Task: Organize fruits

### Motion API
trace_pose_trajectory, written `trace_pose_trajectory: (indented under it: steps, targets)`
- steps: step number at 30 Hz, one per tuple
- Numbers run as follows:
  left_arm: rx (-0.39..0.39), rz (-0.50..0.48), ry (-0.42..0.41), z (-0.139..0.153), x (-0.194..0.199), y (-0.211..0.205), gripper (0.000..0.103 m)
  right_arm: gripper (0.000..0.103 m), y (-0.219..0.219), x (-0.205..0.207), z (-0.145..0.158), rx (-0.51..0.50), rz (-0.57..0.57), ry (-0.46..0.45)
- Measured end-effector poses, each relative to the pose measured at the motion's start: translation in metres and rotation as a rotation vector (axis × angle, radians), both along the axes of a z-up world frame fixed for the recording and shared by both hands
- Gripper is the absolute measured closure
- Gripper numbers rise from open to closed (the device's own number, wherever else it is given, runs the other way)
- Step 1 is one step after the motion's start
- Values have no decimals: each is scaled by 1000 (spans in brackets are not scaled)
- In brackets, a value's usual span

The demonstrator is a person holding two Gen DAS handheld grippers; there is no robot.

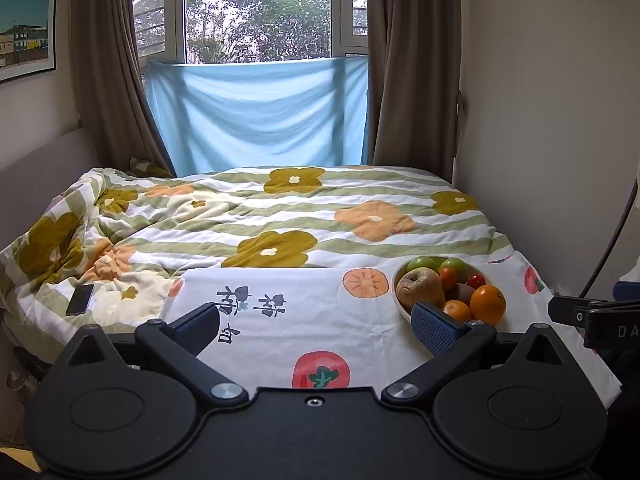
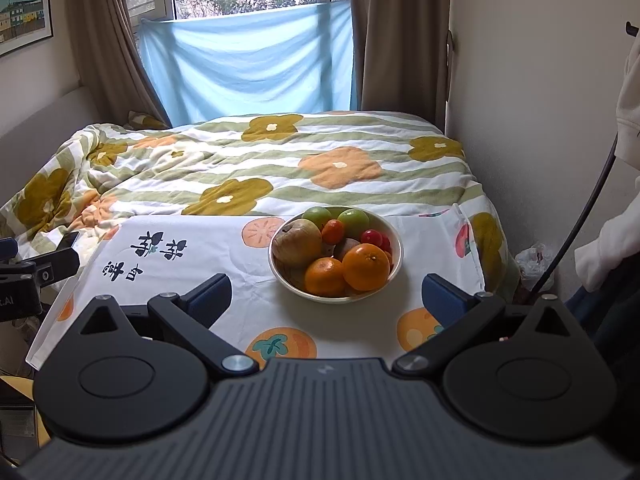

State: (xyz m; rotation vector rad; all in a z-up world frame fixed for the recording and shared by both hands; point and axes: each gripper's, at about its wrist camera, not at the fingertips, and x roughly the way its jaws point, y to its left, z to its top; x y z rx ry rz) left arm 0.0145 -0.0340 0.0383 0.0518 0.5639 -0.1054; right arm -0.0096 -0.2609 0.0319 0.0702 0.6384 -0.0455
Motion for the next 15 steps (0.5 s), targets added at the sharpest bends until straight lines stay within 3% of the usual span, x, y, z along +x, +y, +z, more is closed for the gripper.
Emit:
trace_pose_trajectory:
  steps: [15]
  targets:
    - [13,-11,2,-1,-1,1,0,0,0,2,1,0,-7,6]
